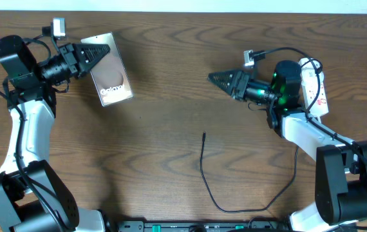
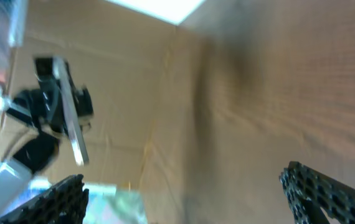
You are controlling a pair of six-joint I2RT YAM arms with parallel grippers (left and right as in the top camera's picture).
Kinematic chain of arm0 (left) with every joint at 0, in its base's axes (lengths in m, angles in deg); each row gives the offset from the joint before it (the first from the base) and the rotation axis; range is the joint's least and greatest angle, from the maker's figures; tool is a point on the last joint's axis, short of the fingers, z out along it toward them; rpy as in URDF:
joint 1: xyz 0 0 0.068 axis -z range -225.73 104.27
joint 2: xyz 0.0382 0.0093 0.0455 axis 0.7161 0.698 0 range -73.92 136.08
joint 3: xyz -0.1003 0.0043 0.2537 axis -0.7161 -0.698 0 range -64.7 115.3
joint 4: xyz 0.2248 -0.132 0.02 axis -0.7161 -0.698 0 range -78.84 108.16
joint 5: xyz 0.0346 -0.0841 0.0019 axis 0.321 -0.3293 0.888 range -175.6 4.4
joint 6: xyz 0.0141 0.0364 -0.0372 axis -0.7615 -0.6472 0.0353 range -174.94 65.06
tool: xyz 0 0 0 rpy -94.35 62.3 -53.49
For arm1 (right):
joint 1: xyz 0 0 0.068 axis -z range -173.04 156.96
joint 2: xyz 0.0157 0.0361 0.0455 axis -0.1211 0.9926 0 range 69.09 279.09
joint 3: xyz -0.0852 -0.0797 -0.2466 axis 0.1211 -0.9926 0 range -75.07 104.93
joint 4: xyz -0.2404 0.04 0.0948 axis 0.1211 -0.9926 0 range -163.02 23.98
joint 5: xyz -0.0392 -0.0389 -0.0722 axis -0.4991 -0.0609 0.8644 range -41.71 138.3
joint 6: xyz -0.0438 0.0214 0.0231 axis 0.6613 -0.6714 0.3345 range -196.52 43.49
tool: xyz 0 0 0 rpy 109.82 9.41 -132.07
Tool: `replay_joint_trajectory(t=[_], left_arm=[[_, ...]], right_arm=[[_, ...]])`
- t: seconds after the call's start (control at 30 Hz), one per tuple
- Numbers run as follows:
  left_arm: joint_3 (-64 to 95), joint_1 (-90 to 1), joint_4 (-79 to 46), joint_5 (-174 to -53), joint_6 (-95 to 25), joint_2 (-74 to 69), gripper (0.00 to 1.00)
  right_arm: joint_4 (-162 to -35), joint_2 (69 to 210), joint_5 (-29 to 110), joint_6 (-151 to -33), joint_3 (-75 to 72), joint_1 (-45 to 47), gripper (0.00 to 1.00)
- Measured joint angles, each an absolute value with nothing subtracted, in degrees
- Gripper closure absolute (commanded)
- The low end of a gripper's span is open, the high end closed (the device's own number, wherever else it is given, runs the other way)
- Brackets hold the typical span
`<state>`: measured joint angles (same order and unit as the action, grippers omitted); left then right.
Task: Plug charger to phone and switch on socket
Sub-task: 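Move the right gripper over the black cable's connector on the table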
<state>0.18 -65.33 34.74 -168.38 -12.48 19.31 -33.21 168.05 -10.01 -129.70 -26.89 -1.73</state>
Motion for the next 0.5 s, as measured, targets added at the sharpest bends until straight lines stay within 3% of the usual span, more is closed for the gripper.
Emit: replay_joint_trajectory(t=[0.23, 0.5], left_arm=[[0.18, -65.33, 34.78, -170.88, -17.56, 19.31, 0.92], [0.18, -65.33, 34.81, -171.03, -18.82, 19.31, 0.92]], right_arm=[[-52.55, 168.05, -11.28, -119.02, -26.52, -3.85, 0.01], [-86.43, 168.07, 6.01, -107.45, -13.53, -13.82, 0.01]])
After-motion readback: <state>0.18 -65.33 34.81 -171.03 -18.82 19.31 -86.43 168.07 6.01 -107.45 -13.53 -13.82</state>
